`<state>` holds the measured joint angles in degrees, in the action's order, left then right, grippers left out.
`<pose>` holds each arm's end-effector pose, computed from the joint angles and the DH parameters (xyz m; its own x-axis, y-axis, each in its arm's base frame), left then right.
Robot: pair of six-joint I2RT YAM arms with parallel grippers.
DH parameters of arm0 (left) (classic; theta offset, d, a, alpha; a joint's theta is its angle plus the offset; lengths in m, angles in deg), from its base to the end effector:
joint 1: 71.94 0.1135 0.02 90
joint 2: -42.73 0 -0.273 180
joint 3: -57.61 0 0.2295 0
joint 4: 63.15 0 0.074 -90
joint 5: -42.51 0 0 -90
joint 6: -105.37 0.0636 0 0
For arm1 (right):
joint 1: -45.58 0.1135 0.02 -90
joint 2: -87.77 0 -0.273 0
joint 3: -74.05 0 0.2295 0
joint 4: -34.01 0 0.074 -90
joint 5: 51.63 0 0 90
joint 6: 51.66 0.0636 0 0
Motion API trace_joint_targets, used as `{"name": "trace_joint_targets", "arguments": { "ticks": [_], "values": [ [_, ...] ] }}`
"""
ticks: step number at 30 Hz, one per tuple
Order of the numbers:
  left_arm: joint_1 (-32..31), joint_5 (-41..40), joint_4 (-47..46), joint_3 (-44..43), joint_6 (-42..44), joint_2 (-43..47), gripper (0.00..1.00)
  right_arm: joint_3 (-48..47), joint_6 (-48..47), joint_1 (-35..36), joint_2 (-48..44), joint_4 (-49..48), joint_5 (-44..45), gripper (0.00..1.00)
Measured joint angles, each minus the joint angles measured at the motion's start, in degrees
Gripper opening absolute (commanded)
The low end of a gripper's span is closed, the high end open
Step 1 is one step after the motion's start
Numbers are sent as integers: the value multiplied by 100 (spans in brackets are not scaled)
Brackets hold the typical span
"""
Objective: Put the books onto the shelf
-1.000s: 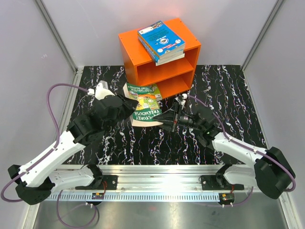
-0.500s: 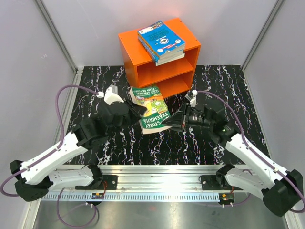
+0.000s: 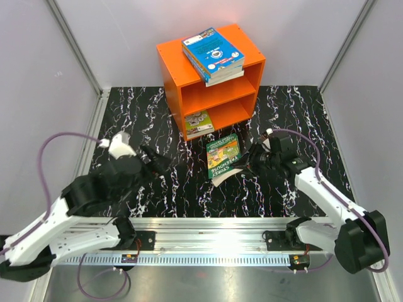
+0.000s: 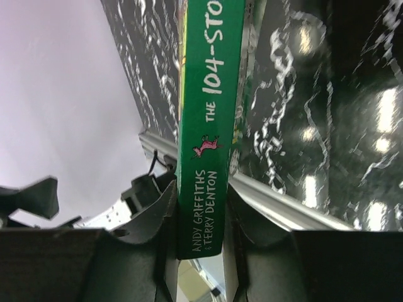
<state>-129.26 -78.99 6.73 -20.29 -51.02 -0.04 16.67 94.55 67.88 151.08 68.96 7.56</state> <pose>0.0888 -0.0769 0.3579 -0.5685 -0.5608 -0.6020 -0.0874 0.7687 -0.6336 0.1939 0.1147 0.2495 -0.9054 0.4002 -0.1419 0.1227 0.5666 0.8148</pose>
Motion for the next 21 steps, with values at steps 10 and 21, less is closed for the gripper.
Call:
{"name": "trace_joint_targets", "arguments": {
  "ticks": [10, 21],
  "values": [
    [0, -116, 1344, 339, -789, 1106, 79, -686, -131, -761, 1856, -1224, -616, 0],
    [0, -179, 1644, 260, -1025, 979, 77, -2688, 4, -767, 3615, -1888, -1246, 0]
  ]
}}
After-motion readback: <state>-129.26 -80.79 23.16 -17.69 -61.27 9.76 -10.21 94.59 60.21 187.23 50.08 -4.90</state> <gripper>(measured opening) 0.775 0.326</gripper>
